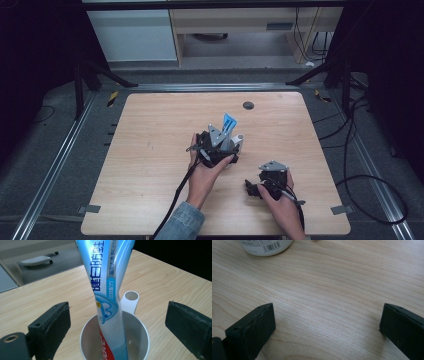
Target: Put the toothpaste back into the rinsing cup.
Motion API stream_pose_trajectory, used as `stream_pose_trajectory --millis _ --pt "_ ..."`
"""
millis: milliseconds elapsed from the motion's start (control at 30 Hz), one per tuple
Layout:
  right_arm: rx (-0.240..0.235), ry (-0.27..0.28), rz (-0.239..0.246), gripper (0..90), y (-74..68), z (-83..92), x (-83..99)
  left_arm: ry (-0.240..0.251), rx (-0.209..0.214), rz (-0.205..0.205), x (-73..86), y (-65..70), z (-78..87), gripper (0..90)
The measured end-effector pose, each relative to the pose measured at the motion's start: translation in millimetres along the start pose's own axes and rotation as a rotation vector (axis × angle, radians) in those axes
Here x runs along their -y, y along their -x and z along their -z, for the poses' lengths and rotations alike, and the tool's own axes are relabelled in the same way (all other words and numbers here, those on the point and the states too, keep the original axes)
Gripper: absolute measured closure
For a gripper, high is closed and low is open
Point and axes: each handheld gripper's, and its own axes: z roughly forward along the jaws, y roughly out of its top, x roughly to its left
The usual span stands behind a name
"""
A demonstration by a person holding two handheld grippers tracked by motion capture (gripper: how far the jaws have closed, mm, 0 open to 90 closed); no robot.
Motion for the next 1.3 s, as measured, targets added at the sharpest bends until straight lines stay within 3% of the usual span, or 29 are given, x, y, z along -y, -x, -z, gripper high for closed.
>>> stream_pose_trajectory --millis 100,200,600,900,1033,1300 --pt "0.0 0.002 0.002 0.6 0.0 0.0 0.0 -0.003 0.009 -0.022 0.6 0.7 3.7 5.6" --pt "0.003 0.001 0.003 0.6 -0.7 0.2 0.2 0.001 0.032 -0.004 2.8 -0.5 6.9 6.0" --pt "0.002 0.001 0.003 0.5 -0.7 0.2 0.2 -0.019 0.07 -0.002 13.0 -6.0 17.0 6.3" --pt "0.002 0.001 0.003 0.5 -0.7 0.2 0.2 -0.065 0.1 -0.08 18.9 -3.8 26.5 5.0" --pt "0.002 0.001 0.003 0.5 -0.7 0.2 0.2 -0.091 0.103 -0.093 25.7 -4.5 28.3 5.1" --pt "0.003 0.001 0.002 0.6 -0.9 0.3 0.3 -0.095 0.098 -0.081 30.9 -14.5 32.7 5.0"
